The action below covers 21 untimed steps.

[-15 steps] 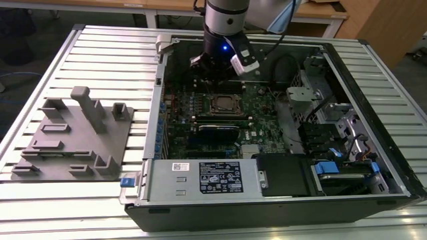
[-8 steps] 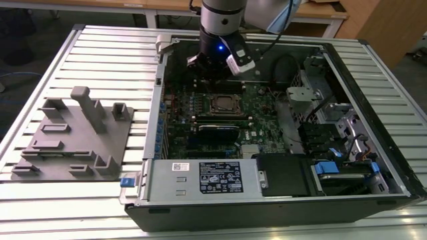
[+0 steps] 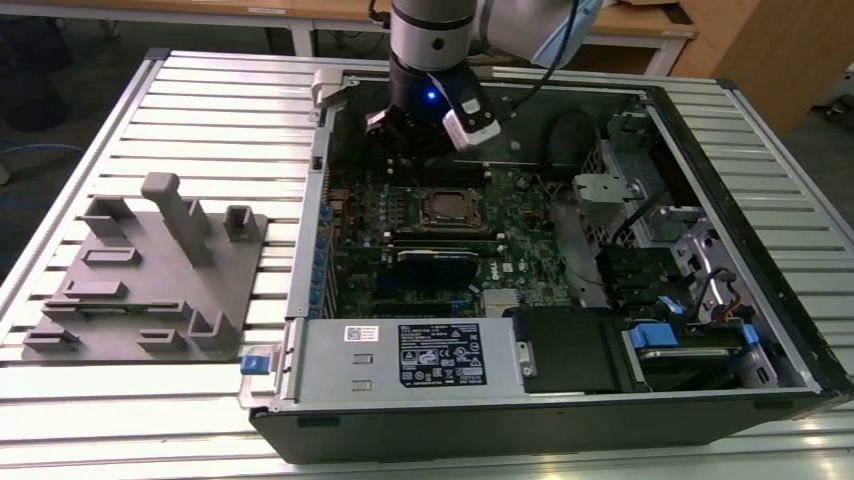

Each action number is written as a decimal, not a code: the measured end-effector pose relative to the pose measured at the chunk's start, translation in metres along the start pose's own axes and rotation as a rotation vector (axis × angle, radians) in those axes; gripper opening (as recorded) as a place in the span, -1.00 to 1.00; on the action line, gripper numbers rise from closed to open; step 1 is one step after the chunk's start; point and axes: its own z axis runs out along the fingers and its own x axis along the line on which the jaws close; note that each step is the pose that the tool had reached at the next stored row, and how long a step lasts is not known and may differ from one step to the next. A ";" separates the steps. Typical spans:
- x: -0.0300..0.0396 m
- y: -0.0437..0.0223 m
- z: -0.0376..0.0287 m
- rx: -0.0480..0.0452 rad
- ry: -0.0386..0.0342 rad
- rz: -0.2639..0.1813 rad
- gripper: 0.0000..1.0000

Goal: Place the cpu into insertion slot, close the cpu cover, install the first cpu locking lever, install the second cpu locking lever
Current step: 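Install the first cpu locking lever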

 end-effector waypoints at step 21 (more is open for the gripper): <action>0.0207 0.0021 -0.0074 -0.0182 -0.0150 -0.001 -0.80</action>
